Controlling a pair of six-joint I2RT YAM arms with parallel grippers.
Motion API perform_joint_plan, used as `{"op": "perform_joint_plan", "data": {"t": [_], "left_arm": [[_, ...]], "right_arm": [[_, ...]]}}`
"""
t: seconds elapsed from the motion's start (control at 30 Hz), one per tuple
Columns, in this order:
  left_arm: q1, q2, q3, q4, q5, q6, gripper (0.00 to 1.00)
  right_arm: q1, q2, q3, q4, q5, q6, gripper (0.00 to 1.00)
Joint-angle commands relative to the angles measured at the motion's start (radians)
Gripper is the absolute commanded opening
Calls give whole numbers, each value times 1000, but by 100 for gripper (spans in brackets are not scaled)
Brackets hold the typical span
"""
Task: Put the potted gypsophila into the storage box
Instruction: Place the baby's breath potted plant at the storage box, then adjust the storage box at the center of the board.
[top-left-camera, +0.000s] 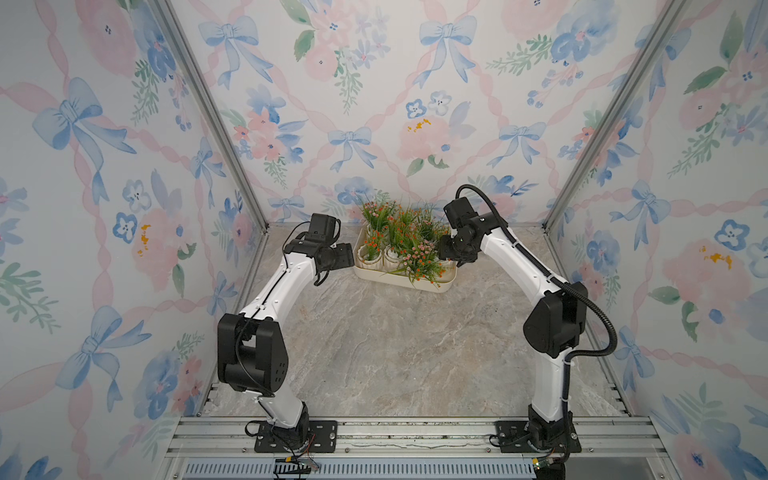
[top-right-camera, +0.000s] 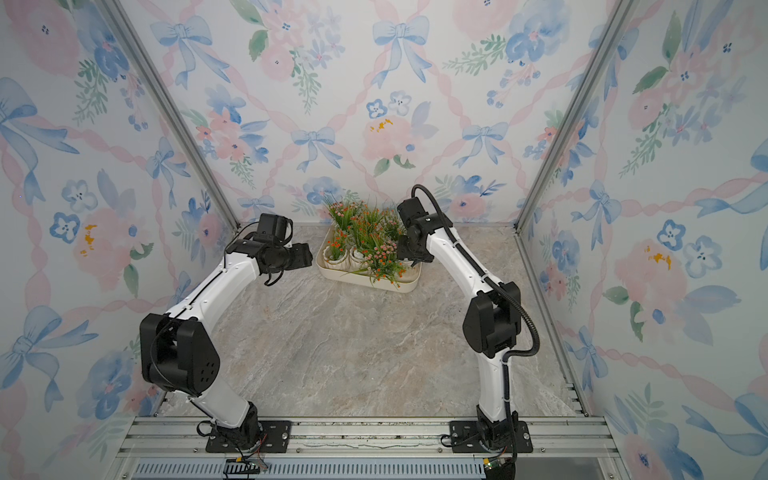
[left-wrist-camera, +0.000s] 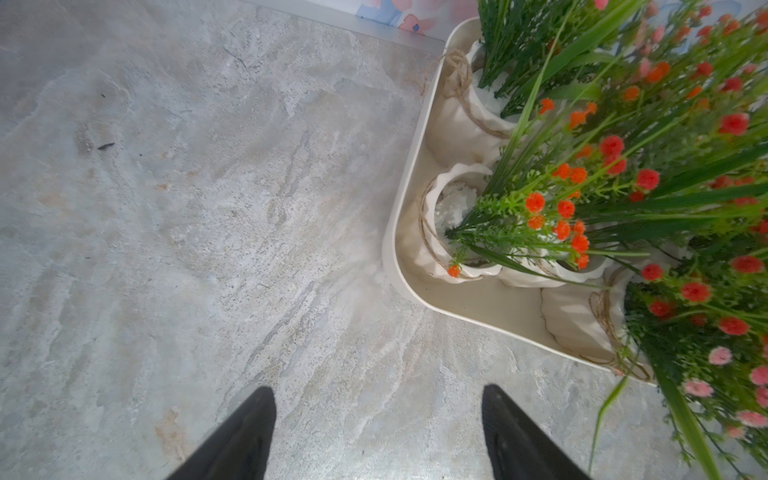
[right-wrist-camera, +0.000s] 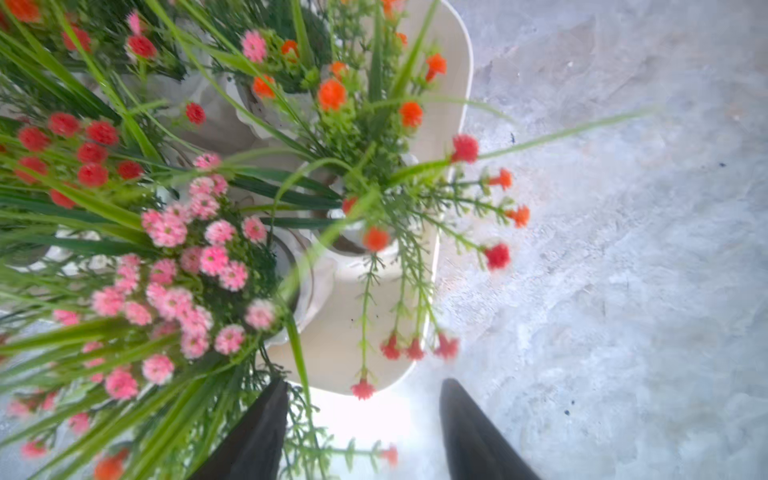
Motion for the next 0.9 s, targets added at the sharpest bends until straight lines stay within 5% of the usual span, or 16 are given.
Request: {"op": "perform_joint_plan", "data": {"t": [0.0, 0.33, 0.87], "left_arm": [[24, 40, 47, 5, -7, 21, 79], [65, 169, 117, 85, 11, -77, 79], [80, 420, 270, 140, 46, -139, 78]], "right_arm": [[-21, -43, -105, 51, 18, 27, 61], [-69, -169, -406, 191, -21, 73, 61], [-57, -60, -374, 207, -83, 147, 63]]}}
